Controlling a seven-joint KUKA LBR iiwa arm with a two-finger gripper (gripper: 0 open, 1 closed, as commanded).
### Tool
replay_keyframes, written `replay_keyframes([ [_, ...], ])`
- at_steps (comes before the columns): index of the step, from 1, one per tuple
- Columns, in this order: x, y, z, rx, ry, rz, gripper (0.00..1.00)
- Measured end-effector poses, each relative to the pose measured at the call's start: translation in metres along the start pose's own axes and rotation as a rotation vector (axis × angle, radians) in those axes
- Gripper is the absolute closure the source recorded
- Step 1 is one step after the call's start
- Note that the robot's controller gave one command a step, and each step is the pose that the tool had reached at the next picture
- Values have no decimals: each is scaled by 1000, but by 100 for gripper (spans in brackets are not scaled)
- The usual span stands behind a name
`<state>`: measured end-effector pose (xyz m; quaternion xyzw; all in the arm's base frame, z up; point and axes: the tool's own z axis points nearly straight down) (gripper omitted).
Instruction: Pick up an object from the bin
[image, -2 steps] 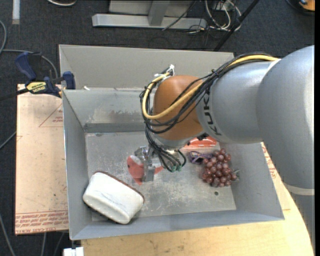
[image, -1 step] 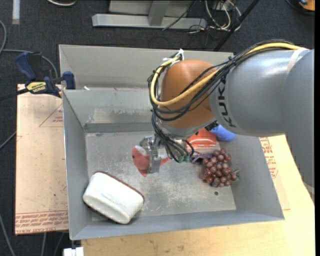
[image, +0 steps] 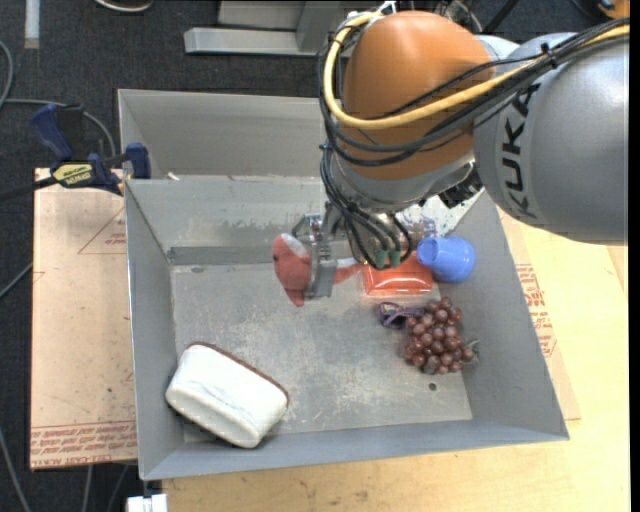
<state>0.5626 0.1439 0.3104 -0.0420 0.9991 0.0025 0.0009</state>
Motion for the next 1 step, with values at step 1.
replay_keyframes([
  [1, 0, 0, 0, 0, 0, 0, 100],
])
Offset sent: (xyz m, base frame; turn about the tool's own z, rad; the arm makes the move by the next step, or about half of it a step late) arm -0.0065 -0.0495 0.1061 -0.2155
